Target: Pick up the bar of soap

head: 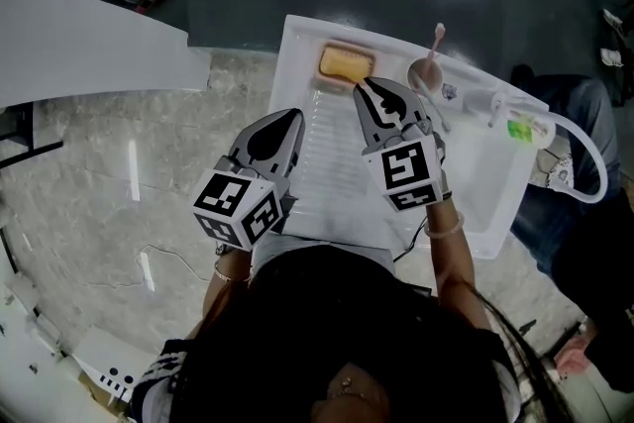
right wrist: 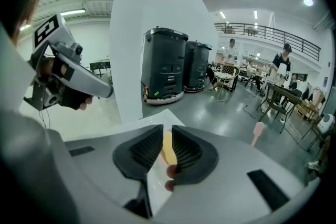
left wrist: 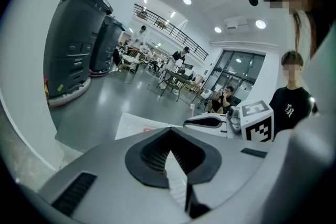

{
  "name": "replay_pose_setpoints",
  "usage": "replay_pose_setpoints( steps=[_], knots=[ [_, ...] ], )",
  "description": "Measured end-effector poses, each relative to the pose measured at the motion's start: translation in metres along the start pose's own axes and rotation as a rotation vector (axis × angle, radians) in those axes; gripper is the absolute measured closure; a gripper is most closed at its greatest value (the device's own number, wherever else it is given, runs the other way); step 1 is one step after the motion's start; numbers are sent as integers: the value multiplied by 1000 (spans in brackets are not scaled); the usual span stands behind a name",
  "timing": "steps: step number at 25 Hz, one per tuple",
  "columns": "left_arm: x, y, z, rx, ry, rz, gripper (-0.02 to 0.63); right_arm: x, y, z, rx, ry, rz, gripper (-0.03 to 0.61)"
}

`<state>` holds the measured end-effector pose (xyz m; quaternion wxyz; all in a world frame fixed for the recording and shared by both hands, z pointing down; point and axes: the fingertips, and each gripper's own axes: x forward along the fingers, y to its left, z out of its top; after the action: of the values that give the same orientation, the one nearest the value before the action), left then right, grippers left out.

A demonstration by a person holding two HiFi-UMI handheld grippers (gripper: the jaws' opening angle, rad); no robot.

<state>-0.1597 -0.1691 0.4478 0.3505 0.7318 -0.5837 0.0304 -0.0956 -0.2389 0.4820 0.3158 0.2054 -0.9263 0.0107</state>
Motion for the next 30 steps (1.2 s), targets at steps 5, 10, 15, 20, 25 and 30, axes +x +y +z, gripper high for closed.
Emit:
replay_pose_setpoints(
  steps=[5, 10, 15, 20, 25, 30],
  knots=[
    [0, 18, -1, -13, 11, 13, 614, 23, -2, -11, -83, 100, 24, 505],
    [1, 30, 1, -22, 13, 17, 614, 43, -4, -22, -147, 169, 46, 477],
    [1, 37, -2, -27, 25, 12, 614, 58, -1, -33, -188, 227, 72, 453],
    [3, 43, -3, -35, 20, 7, 614, 72, -2, -43, -239, 282, 88, 439],
    [-2, 48, -2, -37, 15, 13, 614, 85, 2, -51, -276, 339, 115, 417],
    [-4, 56, -5, -55, 10, 25, 614, 94, 2, -62, -313, 386, 136, 414]
  ],
)
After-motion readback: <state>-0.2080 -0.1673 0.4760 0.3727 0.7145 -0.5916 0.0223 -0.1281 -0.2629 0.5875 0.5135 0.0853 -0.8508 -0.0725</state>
